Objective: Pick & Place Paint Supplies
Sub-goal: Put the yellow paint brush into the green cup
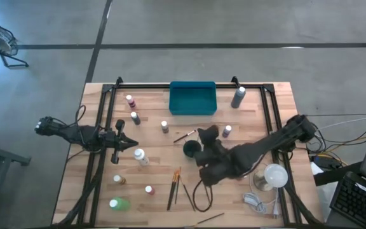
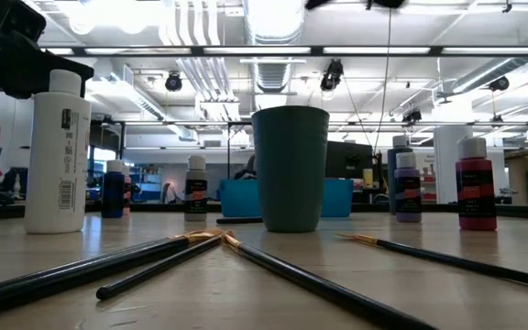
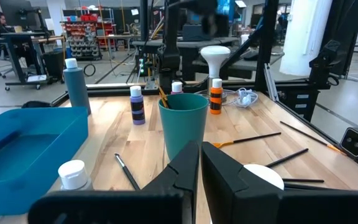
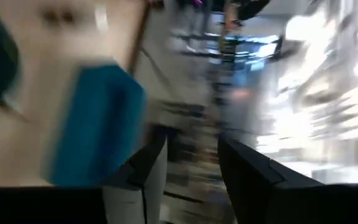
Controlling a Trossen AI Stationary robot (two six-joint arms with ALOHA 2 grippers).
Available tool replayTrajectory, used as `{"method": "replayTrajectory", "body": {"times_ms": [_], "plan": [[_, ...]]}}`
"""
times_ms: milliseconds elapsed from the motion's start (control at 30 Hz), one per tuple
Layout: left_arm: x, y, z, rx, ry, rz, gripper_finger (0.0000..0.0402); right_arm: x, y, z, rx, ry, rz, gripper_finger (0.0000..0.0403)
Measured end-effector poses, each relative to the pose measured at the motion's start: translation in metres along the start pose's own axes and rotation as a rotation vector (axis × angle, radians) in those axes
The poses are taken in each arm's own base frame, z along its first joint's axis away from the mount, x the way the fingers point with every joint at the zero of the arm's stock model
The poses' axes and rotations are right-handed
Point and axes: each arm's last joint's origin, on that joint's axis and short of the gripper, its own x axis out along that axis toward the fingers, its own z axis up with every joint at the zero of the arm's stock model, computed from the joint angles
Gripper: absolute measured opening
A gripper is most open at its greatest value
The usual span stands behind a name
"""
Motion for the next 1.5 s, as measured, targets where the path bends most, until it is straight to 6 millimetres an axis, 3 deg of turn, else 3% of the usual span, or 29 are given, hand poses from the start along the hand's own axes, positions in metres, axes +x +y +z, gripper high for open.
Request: {"method": "replayTrajectory", "body": {"times_ms": [167, 400, 667, 900, 1067, 1300, 1500], "plan": [[0.000, 0.000, 0.000, 0.000, 0.000, 0.000, 0.0026, -0.009, -0.049, -0.012, 0.396, -0.137, 0.326, 0.0119], [0.000, 0.000, 0.000, 0.000, 0.000, -0.001, 0.0026, -0.020, -0.084, -0.039, 0.593, -0.329, 0.776, 0.0088], [0.000, 0.000, 0.000, 0.000, 0.000, 0.000, 0.0026, -0.035, -0.097, -0.058, 0.691, -0.468, 0.800, 0.0050], [0.000, 0.000, 0.000, 0.000, 0.000, 0.000, 0.0026, -0.038, -0.094, -0.074, 0.752, -0.473, 0.810, 0.0030], [0.000, 0.000, 0.000, 0.000, 0.000, 0.000, 0.0026, -0.037, -0.091, -0.074, 0.769, -0.494, 0.804, 0.0027], [0.000, 0.000, 0.000, 0.000, 0.000, 0.000, 0.0026, -0.022, -0.069, -0.057, 0.722, -0.425, 0.790, 0.0043], [0.000, 0.000, 0.000, 0.000, 0.000, 0.000, 0.0026, -0.008, -0.051, -0.029, 0.732, -0.430, 0.789, 0.0060]]}}
